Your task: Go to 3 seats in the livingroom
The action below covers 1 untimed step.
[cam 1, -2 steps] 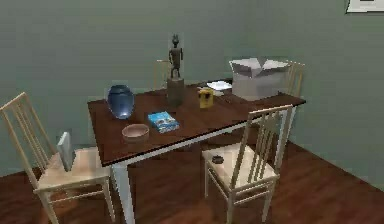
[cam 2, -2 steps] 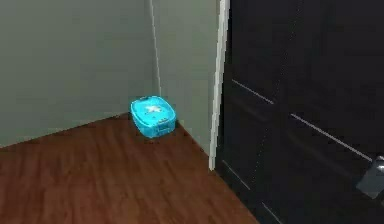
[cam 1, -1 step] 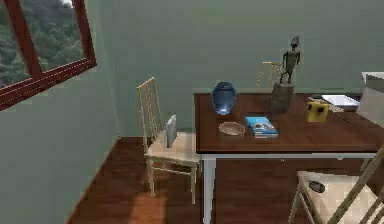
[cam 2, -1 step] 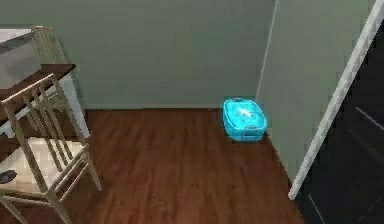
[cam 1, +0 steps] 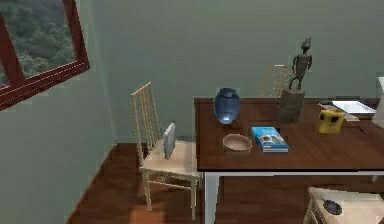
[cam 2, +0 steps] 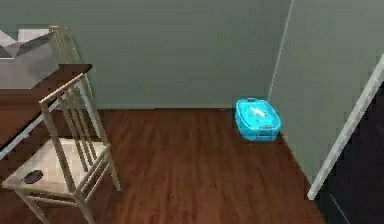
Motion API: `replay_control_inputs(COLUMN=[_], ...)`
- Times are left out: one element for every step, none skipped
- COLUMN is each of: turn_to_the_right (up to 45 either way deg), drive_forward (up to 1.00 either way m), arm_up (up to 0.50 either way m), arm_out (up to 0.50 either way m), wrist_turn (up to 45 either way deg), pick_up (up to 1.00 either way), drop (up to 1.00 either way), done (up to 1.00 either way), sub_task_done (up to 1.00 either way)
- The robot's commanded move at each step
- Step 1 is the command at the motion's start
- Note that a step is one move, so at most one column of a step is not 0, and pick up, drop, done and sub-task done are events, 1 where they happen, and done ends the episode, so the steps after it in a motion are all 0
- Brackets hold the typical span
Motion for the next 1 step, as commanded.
replay_control_inputs(turn_to_the_right=[-45.0], drive_forward=[0.00], arm_up=[0.00], arm_out=[0.00], wrist_turn=[0.0], pick_up=[0.00], drop=[0.00], done=[0.00], sub_task_done=[0.00])
